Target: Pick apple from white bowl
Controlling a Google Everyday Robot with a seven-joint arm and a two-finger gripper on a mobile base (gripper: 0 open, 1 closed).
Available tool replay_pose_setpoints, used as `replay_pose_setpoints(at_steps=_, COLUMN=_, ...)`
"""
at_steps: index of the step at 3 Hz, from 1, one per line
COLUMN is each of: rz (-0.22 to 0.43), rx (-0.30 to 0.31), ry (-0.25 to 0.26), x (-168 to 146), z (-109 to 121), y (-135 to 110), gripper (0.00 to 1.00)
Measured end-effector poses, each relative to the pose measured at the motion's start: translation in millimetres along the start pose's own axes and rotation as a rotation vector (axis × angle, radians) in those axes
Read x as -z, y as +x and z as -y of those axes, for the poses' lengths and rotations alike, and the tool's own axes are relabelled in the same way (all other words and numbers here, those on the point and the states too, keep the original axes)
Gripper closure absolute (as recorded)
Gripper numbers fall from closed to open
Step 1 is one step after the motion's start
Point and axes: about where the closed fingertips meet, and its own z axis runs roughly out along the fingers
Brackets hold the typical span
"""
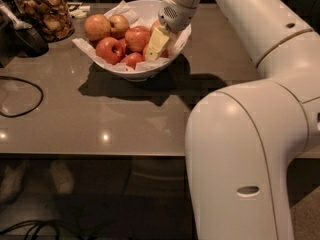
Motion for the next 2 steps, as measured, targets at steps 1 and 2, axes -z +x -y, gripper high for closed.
replay_pose_setpoints(at_steps=1, rz=0.022, rx=0.001, ry=0.014, x=-3.0, z=4.0, y=-7.3, gripper=0.65)
replay_pose_setpoints(at_steps=2, rz=0.022, rx=0.001, ry=0.015, x=-3.1, z=4.1, y=-7.5, gripper=0.88)
